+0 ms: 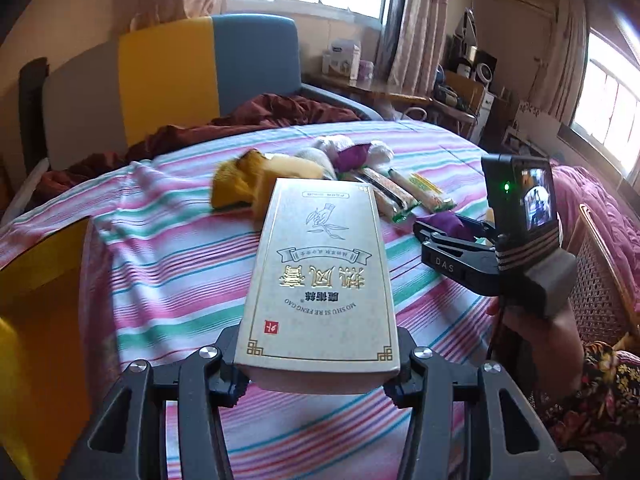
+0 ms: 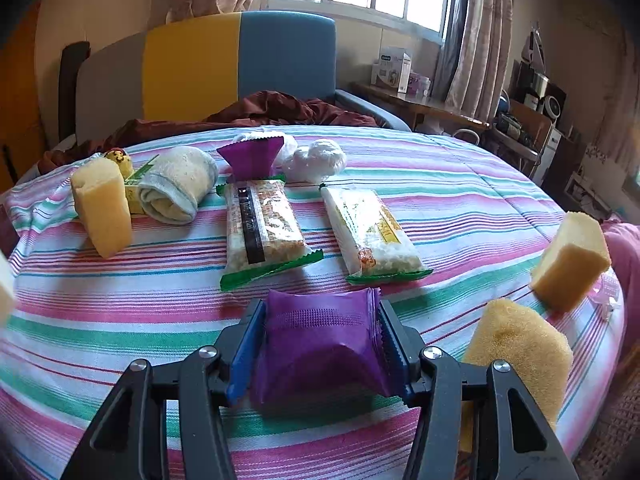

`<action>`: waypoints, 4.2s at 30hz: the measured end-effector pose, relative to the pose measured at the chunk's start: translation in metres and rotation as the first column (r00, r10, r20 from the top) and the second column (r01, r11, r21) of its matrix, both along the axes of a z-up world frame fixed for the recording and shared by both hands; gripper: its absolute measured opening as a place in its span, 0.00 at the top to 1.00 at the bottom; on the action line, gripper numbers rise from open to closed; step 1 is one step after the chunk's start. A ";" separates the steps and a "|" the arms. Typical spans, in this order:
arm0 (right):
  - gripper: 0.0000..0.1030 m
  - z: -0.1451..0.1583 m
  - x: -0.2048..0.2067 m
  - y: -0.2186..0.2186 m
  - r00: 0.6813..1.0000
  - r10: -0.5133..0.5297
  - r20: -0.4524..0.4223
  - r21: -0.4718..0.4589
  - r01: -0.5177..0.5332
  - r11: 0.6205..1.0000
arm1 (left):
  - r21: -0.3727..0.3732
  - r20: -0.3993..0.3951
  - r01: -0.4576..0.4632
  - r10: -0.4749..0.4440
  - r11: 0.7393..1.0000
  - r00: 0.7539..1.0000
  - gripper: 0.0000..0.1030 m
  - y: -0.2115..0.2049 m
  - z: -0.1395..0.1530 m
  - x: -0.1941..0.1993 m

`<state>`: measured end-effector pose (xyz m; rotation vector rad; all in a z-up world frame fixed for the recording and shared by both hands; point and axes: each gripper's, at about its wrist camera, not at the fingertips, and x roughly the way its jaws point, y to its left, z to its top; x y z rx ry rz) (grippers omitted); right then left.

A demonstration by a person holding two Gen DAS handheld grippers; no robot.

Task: Organize objects
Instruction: 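Carry the white box and purple packet into the gold tray and release both, then return both tools to the cloth and grasp the cracker packet with the right gripper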

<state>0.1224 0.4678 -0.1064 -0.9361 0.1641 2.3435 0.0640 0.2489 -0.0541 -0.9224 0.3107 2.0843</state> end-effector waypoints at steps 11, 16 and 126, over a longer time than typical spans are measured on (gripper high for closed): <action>0.46 0.007 0.002 -0.012 0.999 0.040 -0.016 0.037 -0.040 0.999 | 0.029 0.072 -0.212 0.209 0.977 0.975 0.50 -0.092 0.019 -0.046; 0.47 0.010 0.000 -0.021 0.999 0.052 -0.005 0.020 -0.052 0.998 | -0.013 0.115 -0.339 0.338 0.941 0.934 0.50 -0.141 0.011 -0.088; 0.15 0.033 -0.039 -0.113 0.967 0.253 0.033 -0.244 -0.238 0.940 | 0.086 0.097 -0.424 0.416 0.902 0.904 0.43 -0.166 0.020 -0.017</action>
